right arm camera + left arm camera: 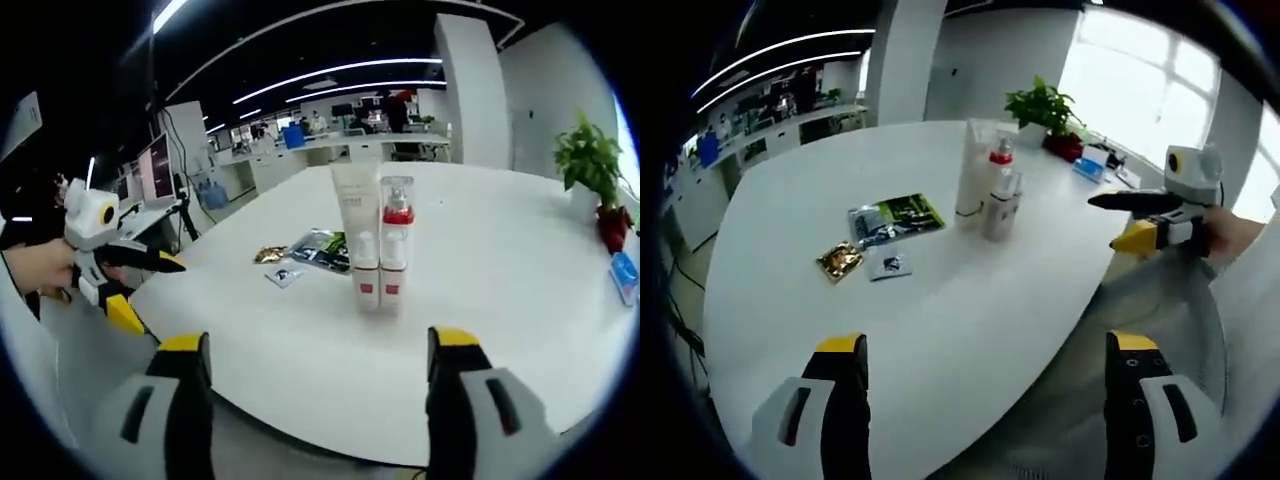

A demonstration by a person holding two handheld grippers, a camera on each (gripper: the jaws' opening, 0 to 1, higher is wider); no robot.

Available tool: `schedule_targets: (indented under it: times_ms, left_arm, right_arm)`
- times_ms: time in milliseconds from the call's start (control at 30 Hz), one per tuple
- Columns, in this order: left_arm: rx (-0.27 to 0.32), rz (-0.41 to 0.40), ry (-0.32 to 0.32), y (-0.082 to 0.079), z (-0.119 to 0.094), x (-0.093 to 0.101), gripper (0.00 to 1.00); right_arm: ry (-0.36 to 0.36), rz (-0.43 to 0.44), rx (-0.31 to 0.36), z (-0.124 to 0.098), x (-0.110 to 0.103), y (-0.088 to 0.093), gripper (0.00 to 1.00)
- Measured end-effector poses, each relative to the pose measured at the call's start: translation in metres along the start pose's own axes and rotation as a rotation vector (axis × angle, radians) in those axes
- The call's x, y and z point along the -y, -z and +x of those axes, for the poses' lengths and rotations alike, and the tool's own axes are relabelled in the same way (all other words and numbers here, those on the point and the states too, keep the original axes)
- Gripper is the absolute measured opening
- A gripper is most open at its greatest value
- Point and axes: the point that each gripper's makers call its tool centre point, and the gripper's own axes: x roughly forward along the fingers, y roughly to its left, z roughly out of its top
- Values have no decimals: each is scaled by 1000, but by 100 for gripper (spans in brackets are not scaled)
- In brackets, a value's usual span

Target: Arrange the skincare products in the storage area until every visible bottle or jar stands upright without overlapping.

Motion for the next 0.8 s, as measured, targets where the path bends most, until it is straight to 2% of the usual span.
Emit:
schedule_targets:
  times_ms: [167, 500, 800]
  left_arm:
    - [-22, 5, 13, 10, 0, 7, 97]
    - [-14, 0, -7, 5, -2, 0, 97]
    - [-39, 25, -8, 0, 1, -7, 97]
  right_arm:
    - [-10, -30, 10, 2, -3, -1, 90]
    - [-13, -21, 15, 3, 0, -1, 90]
    - [0, -31, 12, 4, 3, 1, 89]
